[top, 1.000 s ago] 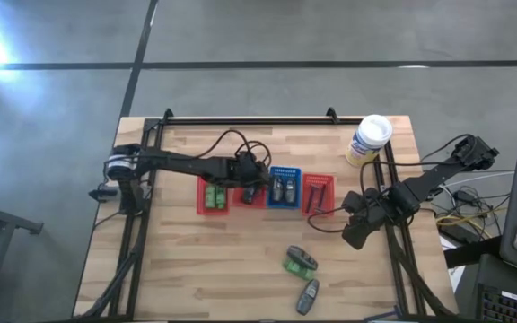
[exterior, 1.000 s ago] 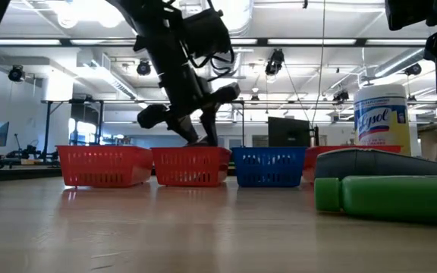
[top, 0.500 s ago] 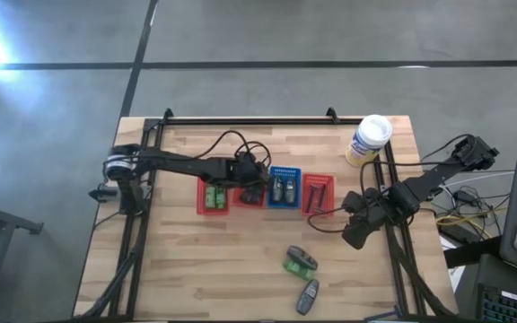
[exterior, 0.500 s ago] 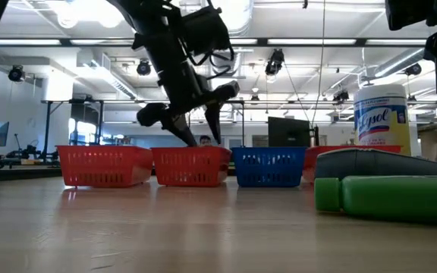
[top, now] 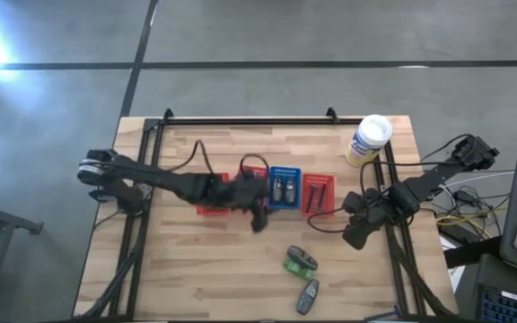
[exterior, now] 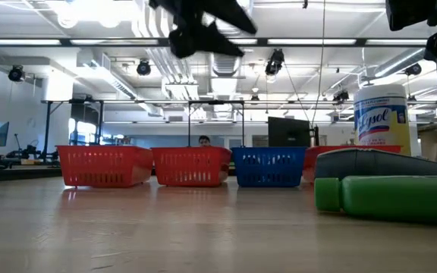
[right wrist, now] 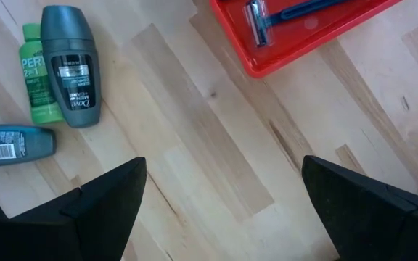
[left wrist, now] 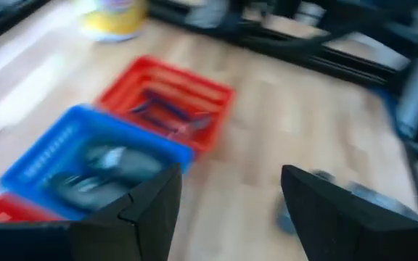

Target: Pick & Place Travel size toiletries

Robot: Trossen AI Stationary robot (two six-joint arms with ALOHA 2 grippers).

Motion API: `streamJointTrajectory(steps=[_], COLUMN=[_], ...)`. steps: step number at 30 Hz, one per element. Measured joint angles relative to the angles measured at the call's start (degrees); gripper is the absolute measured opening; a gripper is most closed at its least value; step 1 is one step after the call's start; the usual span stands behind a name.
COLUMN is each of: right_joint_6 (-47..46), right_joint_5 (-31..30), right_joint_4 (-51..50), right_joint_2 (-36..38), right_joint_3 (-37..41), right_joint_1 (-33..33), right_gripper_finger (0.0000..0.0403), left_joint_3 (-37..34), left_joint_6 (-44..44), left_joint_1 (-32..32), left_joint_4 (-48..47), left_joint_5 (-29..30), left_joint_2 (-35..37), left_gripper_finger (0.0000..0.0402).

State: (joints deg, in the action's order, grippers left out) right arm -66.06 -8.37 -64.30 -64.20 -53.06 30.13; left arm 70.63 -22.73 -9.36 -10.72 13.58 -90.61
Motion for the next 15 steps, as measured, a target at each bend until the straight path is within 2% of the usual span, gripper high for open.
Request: streamJointTrajectory(steps=[5,9,12,15], right_joint_6=[-1.1,-1.6,-4.0,-7.9], right_joint_5=[2.3,3.7,4.3,4.6], right_joint_4=[-0.1,-0.3,-1.6,-2.8], right_joint_2=[0.0,0.0,0.0,0.0], right_joint_3=[0.0,0.2,0.5,1.2], right_joint_1=[0.1,1.9,3.4,5.1], right_gripper_finger=[0.0366,0.0366,0.0366,0.0366], left_joint_3=[0.0,0.2,2.9,7.2], left_joint_6=[7.7,9.2,10.3,15.8], left_joint_1=[-5.2,-6.7,-7.4,-8.0], left_joint_4=[5.5,8.3,8.6,8.6], left_joint_5=[-1.1,-3.1,-6.4,-7.5], left_joint_2=[-2.5,-7.2,-11.8,-17.1], left_gripper_finger=[0.0241,0.0241,0.0241,0.0241])
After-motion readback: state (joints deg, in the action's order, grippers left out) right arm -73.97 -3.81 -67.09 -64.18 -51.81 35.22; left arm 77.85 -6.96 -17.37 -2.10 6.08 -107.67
